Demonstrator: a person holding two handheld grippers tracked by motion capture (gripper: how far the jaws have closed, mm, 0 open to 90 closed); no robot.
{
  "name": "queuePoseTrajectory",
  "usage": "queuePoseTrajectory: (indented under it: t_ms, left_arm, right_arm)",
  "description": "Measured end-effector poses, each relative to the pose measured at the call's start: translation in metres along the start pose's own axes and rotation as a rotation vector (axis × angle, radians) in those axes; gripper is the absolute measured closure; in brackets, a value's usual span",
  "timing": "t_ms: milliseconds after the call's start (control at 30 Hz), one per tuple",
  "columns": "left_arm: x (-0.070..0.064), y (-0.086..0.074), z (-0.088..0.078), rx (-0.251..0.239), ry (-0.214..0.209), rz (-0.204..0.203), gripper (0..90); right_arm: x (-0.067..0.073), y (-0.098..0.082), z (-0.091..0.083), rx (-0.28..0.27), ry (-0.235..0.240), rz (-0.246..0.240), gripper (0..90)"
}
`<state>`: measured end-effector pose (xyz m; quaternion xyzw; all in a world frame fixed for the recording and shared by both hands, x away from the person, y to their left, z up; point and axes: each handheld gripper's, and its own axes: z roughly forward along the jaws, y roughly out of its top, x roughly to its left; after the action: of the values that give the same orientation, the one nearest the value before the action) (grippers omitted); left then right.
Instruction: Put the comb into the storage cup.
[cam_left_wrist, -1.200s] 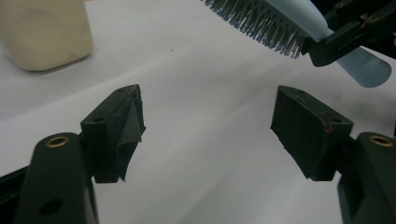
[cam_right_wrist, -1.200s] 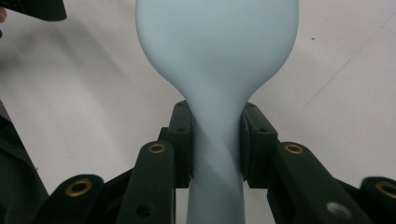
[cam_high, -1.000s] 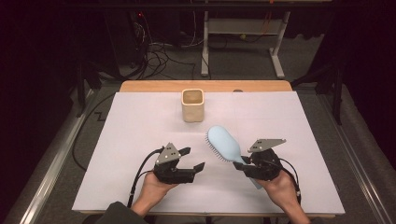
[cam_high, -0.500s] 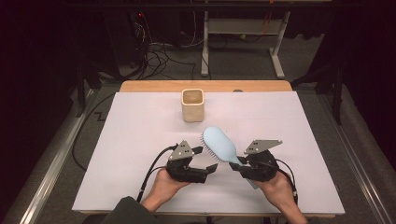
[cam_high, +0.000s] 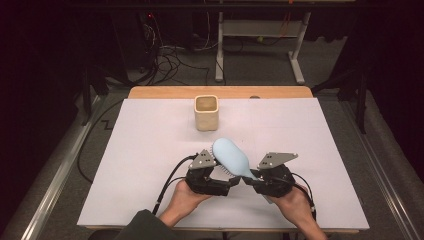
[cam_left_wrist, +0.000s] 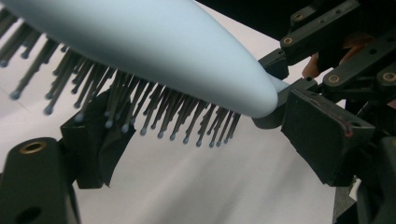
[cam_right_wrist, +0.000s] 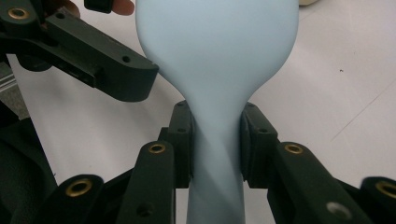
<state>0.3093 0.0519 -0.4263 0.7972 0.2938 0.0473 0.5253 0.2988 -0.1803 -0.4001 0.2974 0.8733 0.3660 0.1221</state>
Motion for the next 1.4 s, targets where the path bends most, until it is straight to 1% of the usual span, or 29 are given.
queuePoseTrajectory:
  t_ms: [67, 133, 167, 200, 233, 367, 467, 667, 700, 733, 767, 867, 967, 1033, 1167, 1200, 1233, 1267, 1400]
  left_arm:
    - [0.001, 0.001, 0.0, -0.001, -0.001, -0.012, 18.1]
    - [0.003, 0.001, 0.001, -0.003, -0.009, -0.035, 19.0]
    - [0.003, 0.001, 0.001, -0.003, -0.009, -0.035, 19.5]
    - [0.003, 0.002, 0.002, -0.004, -0.012, -0.049, 19.9]
    - [0.003, 0.002, 0.002, -0.004, -0.012, -0.049, 20.0]
    - [0.001, 0.005, 0.004, 0.008, -0.004, -0.053, 21.5]
    - [0.002, 0.007, 0.002, 0.011, -0.007, -0.07, 22.8]
    - [0.002, 0.009, 0.0, 0.015, -0.013, -0.076, 26.1]
    - [0.003, 0.01, -0.001, 0.023, -0.017, -0.094, 27.0]
    - [0.003, 0.01, -0.001, 0.023, -0.017, -0.094, 27.9]
    - [0.004, 0.01, -0.002, 0.028, -0.02, -0.106, 28.9]
    - [0.004, 0.011, -0.005, 0.021, -0.021, -0.113, 31.9]
    - [0.004, 0.013, -0.009, 0.003, -0.029, -0.12, 36.9]
    - [0.003, 0.014, -0.012, 0.002, -0.027, -0.12, 39.2]
    - [0.002, 0.016, -0.017, 0.0, -0.033, -0.148, 42.9]
    - [0.002, 0.016, -0.017, 0.0, -0.033, -0.148, 43.8]
    - [0.004, 0.017, -0.019, 0.004, -0.045, -0.166, 44.8]
    - [0.004, 0.018, -0.02, 0.007, -0.048, -0.171, 45.7]
    - [0.004, 0.019, -0.023, 0.005, -0.054, -0.174, 47.6]
  right_arm:
    - [0.0, 0.0, 0.001, 0.001, 0.0, -0.001, 70.8]
    - [0.0, 0.0, 0.002, 0.002, 0.001, -0.004, 70.8]
    - [0.0, 0.0, 0.002, 0.002, 0.001, -0.004, 70.8]
    - [0.002, 0.001, 0.004, 0.006, 0.004, -0.012, 70.8]
    - [0.002, 0.001, 0.004, 0.006, 0.004, -0.012, 70.8]
    - [0.007, 0.003, 0.007, 0.013, -0.001, -0.039, 70.8]
    - [0.009, 0.004, 0.008, 0.012, -0.003, -0.039, 70.9]
    - [0.013, 0.008, 0.012, 0.017, -0.005, -0.054, 70.9]
    - [0.013, 0.009, 0.013, 0.016, -0.006, -0.056, 70.8]
    - [0.013, 0.009, 0.013, 0.016, -0.006, -0.056, 70.8]
    - [0.014, 0.009, 0.014, 0.022, -0.008, -0.061, 70.9]
    - [0.015, 0.01, 0.016, 0.025, -0.012, -0.064, 70.9]
    - [0.015, 0.011, 0.017, 0.024, -0.011, -0.061, 70.9]
    - [0.015, 0.011, 0.018, 0.02, -0.006, -0.06, 70.9]
    - [0.014, 0.013, 0.018, -0.004, 0.025, -0.039, 70.8]
    - [0.014, 0.013, 0.019, -0.006, 0.028, -0.038, 70.8]
    - [0.015, 0.013, 0.019, -0.006, 0.028, -0.037, 70.8]
    - [0.015, 0.014, 0.02, -0.007, 0.029, -0.036, 70.7]
    - [0.016, 0.015, 0.02, -0.015, 0.041, -0.033, 70.7]
